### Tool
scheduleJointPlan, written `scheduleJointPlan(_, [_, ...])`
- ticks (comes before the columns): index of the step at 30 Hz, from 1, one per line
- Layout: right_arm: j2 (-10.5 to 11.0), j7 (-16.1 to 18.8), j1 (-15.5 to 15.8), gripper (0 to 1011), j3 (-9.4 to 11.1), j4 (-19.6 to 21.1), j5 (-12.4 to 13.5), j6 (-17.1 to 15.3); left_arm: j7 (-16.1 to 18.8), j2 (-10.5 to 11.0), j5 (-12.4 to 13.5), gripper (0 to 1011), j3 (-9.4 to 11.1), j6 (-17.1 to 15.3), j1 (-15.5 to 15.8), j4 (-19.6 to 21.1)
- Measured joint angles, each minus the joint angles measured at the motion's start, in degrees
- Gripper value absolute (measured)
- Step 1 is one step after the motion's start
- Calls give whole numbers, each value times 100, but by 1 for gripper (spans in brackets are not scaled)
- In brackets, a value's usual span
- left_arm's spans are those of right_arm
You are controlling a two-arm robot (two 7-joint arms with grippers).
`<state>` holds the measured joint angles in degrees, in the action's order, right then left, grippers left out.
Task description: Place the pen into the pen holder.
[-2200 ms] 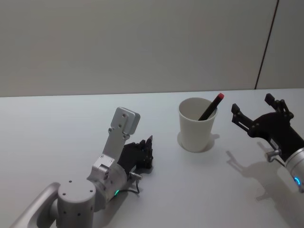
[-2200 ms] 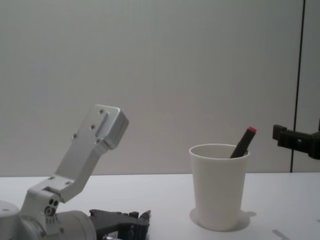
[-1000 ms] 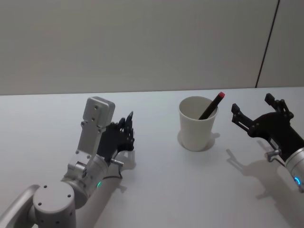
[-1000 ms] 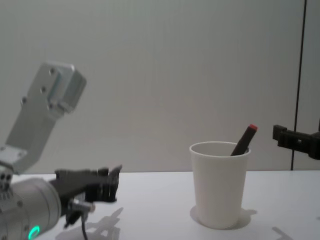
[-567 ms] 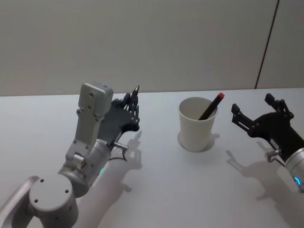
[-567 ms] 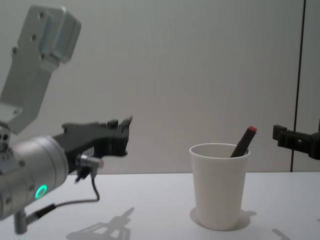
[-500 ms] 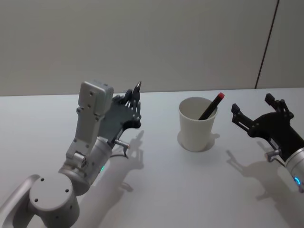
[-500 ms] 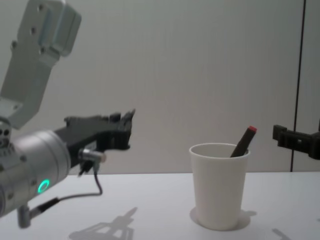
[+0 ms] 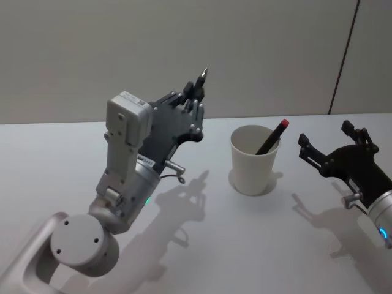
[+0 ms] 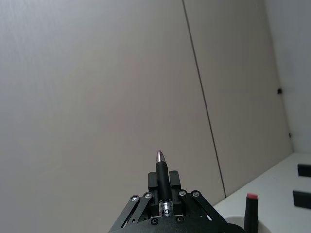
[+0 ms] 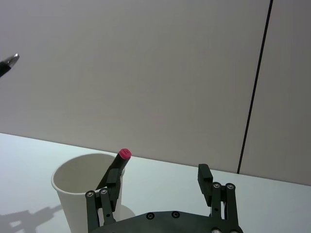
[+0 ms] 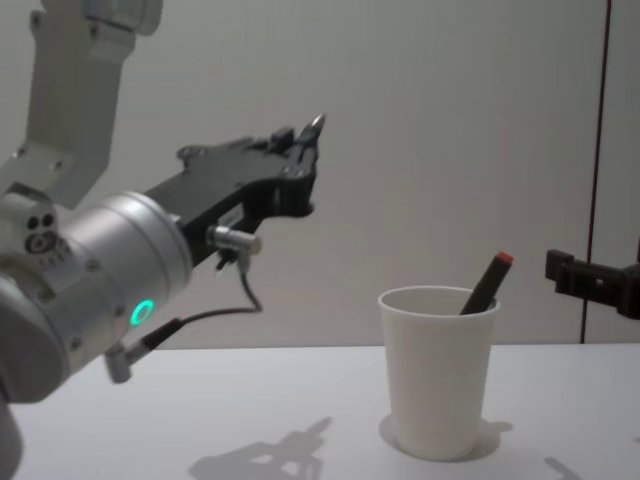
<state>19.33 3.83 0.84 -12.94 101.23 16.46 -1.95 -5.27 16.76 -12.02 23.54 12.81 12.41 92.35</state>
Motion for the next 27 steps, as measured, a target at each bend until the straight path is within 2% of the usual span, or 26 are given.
scheduleJointPlan(6, [0, 0, 0, 1001, 0, 0, 0, 0, -365, -188, -74, 138, 37, 728, 188, -359])
scheduleJointPlan(11, [9, 36, 4, 1001, 13, 15, 41, -4, -745, -356, -305, 138, 68, 1382, 349, -727])
scheduleJointPlan(14, [25, 97, 12, 1001, 28, 42, 118, -9, -916, -435, -416, 138, 87, 1660, 423, -918])
scheduleJointPlan(21, [142, 440, 80, 1001, 121, 208, 588, -23, -1168, -580, -583, 138, 125, 2100, 538, -1257])
scheduleJointPlan(22, [142, 440, 80, 1001, 121, 208, 588, -23, -1179, -595, -592, 138, 130, 2129, 546, -1282])
scheduleJointPlan(27, [267, 772, 170, 1001, 203, 377, 995, -16, -1235, -652, -622, 138, 154, 2295, 559, -1404])
